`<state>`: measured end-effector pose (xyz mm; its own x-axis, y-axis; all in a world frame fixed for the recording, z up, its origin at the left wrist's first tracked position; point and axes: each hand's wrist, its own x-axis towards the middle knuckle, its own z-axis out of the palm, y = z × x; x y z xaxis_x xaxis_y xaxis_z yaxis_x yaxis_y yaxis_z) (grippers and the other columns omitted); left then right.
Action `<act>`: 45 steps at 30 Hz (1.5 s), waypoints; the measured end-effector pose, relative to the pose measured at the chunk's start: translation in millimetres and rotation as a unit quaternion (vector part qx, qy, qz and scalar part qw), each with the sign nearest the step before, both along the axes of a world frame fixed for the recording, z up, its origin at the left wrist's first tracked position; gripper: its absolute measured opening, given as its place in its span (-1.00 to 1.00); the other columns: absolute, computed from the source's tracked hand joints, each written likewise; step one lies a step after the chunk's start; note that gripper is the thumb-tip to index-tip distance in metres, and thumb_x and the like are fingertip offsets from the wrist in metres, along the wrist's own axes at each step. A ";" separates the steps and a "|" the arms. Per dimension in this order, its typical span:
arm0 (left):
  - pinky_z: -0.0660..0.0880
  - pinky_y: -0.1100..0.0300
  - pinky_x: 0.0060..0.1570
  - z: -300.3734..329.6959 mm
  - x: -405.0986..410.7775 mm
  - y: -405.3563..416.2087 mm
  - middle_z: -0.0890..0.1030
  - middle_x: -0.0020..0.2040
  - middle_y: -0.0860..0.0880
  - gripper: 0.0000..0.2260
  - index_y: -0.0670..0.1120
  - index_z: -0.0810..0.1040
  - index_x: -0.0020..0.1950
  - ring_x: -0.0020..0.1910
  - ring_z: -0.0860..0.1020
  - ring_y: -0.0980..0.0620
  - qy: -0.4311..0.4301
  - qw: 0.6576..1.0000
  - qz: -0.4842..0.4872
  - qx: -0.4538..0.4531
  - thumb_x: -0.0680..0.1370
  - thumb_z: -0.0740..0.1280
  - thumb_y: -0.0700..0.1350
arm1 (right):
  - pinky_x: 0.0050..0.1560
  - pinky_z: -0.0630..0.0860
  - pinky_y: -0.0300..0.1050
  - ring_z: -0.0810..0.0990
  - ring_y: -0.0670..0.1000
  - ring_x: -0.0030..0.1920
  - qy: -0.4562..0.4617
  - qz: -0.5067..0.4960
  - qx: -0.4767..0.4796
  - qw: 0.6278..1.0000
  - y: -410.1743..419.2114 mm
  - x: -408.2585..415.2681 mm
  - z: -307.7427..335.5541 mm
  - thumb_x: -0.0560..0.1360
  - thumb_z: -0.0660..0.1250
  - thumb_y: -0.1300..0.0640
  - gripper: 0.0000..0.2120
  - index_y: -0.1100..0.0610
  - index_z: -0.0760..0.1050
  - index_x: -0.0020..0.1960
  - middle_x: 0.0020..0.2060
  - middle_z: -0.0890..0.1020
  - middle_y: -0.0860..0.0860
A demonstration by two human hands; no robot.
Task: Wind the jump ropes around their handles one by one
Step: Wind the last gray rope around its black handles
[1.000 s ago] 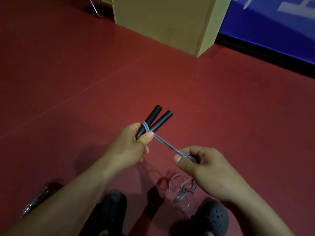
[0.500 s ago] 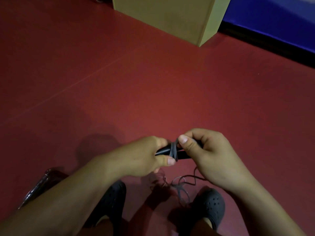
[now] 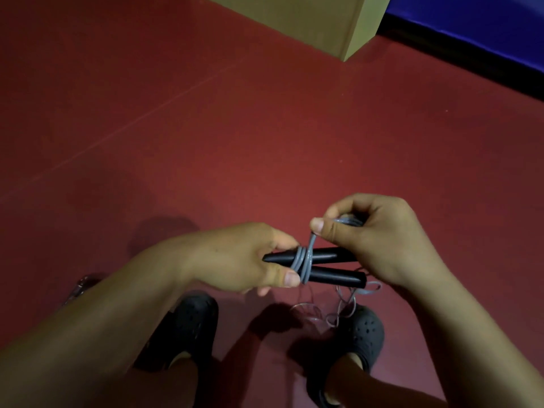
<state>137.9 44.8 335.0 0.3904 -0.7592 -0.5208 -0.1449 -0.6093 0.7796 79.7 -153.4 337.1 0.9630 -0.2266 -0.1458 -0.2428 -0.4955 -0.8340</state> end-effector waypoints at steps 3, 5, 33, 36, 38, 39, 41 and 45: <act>0.42 0.21 -0.38 3.8 -0.5 2.9 0.55 -0.35 0.01 -0.98 0.08 0.57 -0.01 -0.38 0.48 0.02 0.067 0.997 -0.018 -0.046 0.60 0.36 -0.04 | -0.40 0.38 -0.31 0.44 -0.12 -0.41 0.052 0.004 0.144 0.988 -8.0 0.8 5.6 0.20 0.57 0.02 -0.71 0.17 0.58 -0.23 -0.37 0.52 -0.03; 0.40 0.26 -0.40 6.4 -1.4 4.5 0.53 -0.34 -0.01 -0.96 0.07 0.57 0.01 -0.42 0.45 0.06 0.113 0.989 -0.031 -0.088 0.61 0.35 -0.07 | -0.40 0.35 -0.35 0.43 -0.15 -0.44 0.067 0.026 0.206 0.976 -12.9 1.2 8.1 0.22 0.52 0.07 -0.76 0.16 0.53 -0.24 -0.36 0.50 -0.03; 0.45 0.15 -0.28 -6.8 6.3 -7.8 0.66 -0.31 -0.01 -0.82 -0.02 0.55 -0.10 -0.46 0.50 0.08 -0.034 0.969 0.226 -0.095 0.63 0.27 0.02 | -0.30 0.29 -0.03 0.35 -0.02 -0.40 0.036 -0.008 0.154 0.987 13.9 7.4 -9.3 0.46 0.33 -0.01 -0.75 0.11 0.49 -0.33 -0.43 0.45 -0.02; 0.49 0.13 -0.25 -9.1 5.7 -6.9 0.66 -0.31 0.00 -0.81 -0.03 0.56 -0.09 -0.43 0.56 0.09 -0.038 0.973 0.214 -0.076 0.62 0.28 0.04 | -0.32 0.21 0.00 0.27 0.00 -0.43 0.052 -0.012 0.139 0.989 16.0 6.4 -12.7 0.41 0.33 -0.33 -0.51 0.10 0.48 -0.36 -0.45 0.37 0.00; 0.51 0.14 -0.26 -9.5 5.0 -6.6 0.65 -0.33 0.03 -0.82 -0.02 0.55 -0.08 -0.42 0.59 0.09 -0.051 0.975 0.204 -0.068 0.62 0.29 0.04 | -0.37 0.20 -0.07 0.25 -0.04 -0.46 0.050 -0.016 0.131 0.990 17.6 5.9 -15.4 0.38 0.33 -0.40 -0.46 0.09 0.47 -0.36 -0.46 0.36 -0.03; 0.52 0.14 -0.26 -9.5 4.5 -6.4 0.64 -0.33 0.04 -0.83 -0.01 0.54 -0.08 -0.42 0.59 0.10 -0.066 0.976 0.197 -0.063 0.61 0.29 0.05 | -0.40 0.21 -0.12 0.25 -0.07 -0.48 0.048 -0.014 0.133 0.990 18.2 5.8 -15.6 0.36 0.33 -0.39 -0.48 0.09 0.47 -0.35 -0.48 0.36 -0.06; 0.52 0.14 -0.29 -10.5 3.7 -5.5 0.64 -0.32 0.04 -0.85 0.05 0.52 -0.11 -0.44 0.57 0.12 -0.100 0.976 0.187 -0.058 0.60 0.30 0.08 | -0.46 0.23 -0.28 0.27 -0.16 -0.52 0.039 -0.010 0.151 0.988 20.1 5.9 -13.0 0.37 0.36 -0.27 -0.57 0.10 0.51 -0.33 -0.51 0.36 -0.12; 0.50 0.17 -0.33 -11.2 1.3 -3.0 0.64 -0.29 0.02 -0.89 0.10 0.52 -0.08 -0.47 0.52 0.17 -0.147 0.973 0.169 -0.055 0.58 0.33 0.10 | -0.50 0.29 -0.42 0.37 -0.21 -0.57 0.048 0.001 0.222 0.974 23.9 4.8 -7.4 0.47 0.39 0.03 -0.80 0.09 0.58 -0.29 -0.59 0.44 -0.15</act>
<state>139.2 41.8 323.7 0.7481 -0.6059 -0.2706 -0.1775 -0.5756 0.7982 84.6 -129.5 329.7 0.9404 -0.1190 -0.3187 -0.3299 -0.0909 -0.9396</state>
